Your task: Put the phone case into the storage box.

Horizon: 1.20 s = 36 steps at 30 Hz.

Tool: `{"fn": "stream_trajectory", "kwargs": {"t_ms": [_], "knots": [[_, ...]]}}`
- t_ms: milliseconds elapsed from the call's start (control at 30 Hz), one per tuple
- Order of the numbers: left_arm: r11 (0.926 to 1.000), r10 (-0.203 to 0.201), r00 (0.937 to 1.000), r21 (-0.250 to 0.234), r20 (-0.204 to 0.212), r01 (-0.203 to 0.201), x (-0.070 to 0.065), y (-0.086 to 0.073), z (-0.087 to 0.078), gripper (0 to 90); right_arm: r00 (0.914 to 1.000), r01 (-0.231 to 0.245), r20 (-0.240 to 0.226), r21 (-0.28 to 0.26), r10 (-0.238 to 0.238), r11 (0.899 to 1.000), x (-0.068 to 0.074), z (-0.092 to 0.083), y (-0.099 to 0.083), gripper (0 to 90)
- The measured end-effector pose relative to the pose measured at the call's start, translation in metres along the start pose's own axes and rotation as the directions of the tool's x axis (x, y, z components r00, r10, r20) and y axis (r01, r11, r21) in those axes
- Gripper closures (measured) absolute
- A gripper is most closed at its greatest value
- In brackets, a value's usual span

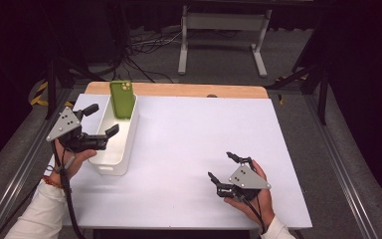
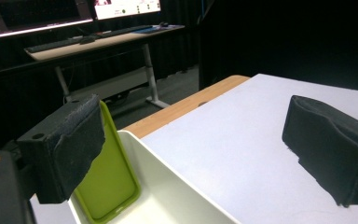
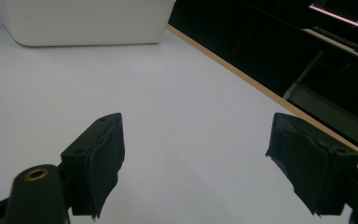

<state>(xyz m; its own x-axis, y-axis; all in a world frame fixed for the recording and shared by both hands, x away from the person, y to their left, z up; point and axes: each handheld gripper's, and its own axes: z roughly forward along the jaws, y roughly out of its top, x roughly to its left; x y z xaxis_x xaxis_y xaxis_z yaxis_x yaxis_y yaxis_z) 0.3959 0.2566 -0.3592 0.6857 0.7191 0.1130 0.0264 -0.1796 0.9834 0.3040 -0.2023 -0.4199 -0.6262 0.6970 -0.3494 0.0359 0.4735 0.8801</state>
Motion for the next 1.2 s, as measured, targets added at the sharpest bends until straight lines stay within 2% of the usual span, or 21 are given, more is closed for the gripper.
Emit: {"fn": "stream_trajectory", "kwargs": {"t_ms": [100, 400, 533, 1200], "knots": [[0.9999, -0.004, 1.0, -0.014, 0.007, 0.004, -0.004, 0.001, -0.004, 6.8, 1.0, -0.001, 0.0, 0.0, 0.001, 1.0, 0.0, 0.0, 0.0, 19.3], [0.9995, 0.022, 0.9991, -0.023, 0.036, -0.022, -0.019, 0.001, -0.012, 6.8, 1.0, -0.005, 0.0, -0.006, 0.005, 1.0, -0.001, -0.002, 0.001, 19.2], [0.9988, 0.026, 0.9991, -0.043, 0.034, -0.024, -0.027, 0.0, -0.015, 7.2, 1.0, -0.005, -0.003, -0.006, 0.005, 1.0, -0.001, -0.001, 0.001, 19.2], [0.9992, 0.022, 0.9953, -0.036, 0.094, -0.019, -0.054, -0.01, -0.017, 5.4, 1.0, -0.002, -0.005, -0.01, 0.002, 1.0, 0.0, -0.002, 0.002, 19.2]]}}
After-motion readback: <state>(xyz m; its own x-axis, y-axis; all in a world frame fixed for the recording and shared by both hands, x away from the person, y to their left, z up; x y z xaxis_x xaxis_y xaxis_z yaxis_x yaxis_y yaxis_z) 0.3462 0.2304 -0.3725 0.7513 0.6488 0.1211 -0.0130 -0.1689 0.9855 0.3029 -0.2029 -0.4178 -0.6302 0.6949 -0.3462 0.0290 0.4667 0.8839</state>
